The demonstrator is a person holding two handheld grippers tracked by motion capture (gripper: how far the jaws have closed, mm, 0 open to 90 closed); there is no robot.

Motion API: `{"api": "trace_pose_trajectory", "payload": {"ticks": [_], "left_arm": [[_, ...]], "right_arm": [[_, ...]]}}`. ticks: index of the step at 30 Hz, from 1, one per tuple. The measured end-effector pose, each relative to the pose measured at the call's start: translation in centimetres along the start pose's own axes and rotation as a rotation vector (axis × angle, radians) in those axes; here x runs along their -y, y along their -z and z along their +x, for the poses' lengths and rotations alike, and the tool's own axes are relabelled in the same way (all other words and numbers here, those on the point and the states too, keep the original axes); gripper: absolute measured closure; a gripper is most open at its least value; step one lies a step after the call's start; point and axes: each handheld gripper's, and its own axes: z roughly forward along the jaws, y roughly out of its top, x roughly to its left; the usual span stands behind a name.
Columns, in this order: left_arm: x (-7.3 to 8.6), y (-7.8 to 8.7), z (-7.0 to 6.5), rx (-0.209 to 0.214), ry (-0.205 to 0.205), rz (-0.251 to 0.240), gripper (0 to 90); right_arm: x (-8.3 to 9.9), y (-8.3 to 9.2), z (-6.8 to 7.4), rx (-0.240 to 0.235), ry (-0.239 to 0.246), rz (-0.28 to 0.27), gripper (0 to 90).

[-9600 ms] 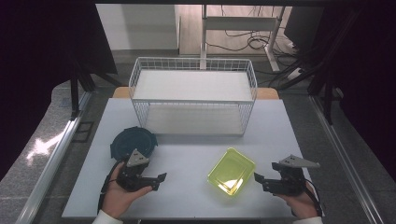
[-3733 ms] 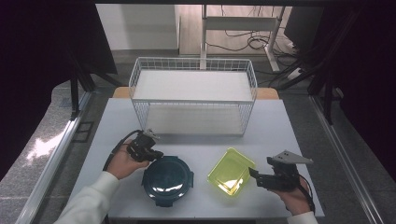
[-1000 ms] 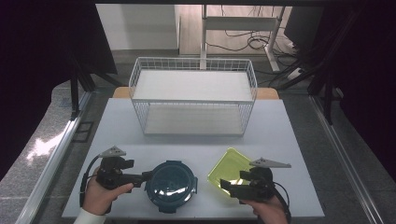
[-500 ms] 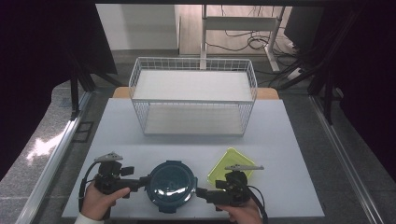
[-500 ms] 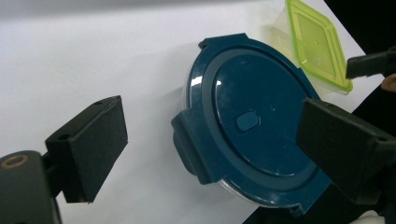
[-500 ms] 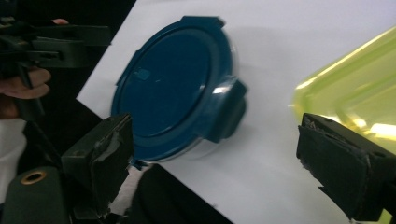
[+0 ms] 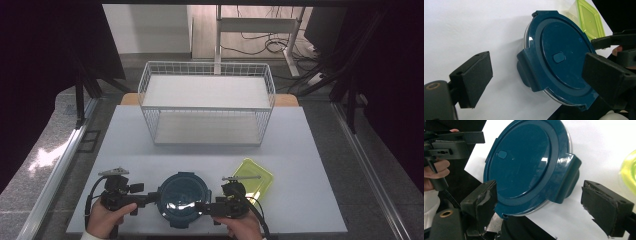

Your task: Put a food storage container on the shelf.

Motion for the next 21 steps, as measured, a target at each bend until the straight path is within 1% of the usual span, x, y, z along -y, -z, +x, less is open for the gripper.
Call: {"api": "trace_pose_trajectory", "payload": {"ticks": [4,6,9,10,11,13,17,19,21], "left_arm": [[0.1,-0.6,0.0,0.020,0.008,0.011,8.9],[0.2,-0.8,0.0,0.020,0.010,0.016,8.9],[0.3,-0.9,0.1,0.020,0.011,0.022,8.8],[0.4,-1.1,0.2,0.026,0.017,0.025,8.8],[0.4,-1.1,0.3,0.028,0.021,0.025,8.8],[0.5,-1.2,0.3,0.030,0.023,0.028,8.8],[0.6,-1.5,0.4,0.042,0.029,0.036,8.8],[0.7,-1.5,0.6,0.049,0.035,0.036,8.8],[0.7,-1.8,0.7,0.063,0.049,0.034,8.8]], "right_arm": [[0.2,-0.7,0.0,0.007,-0.030,0.008,13.9],[0.4,-0.9,0.0,0.007,-0.042,0.008,13.7],[0.5,-1.2,0.1,0.015,-0.047,0.005,13.6],[0.6,-1.5,0.0,0.025,-0.051,-0.001,13.6],[0.6,-1.7,0.0,0.028,-0.061,0.001,13.6],[0.6,-1.9,-0.1,0.023,-0.069,0.000,13.6],[0.7,-2.4,-0.2,0.043,-0.068,-0.007,13.4],[0.7,-2.6,-0.3,0.042,-0.075,-0.011,13.3],[0.7,-2.8,-0.4,0.039,-0.089,-0.019,13.3]]}}
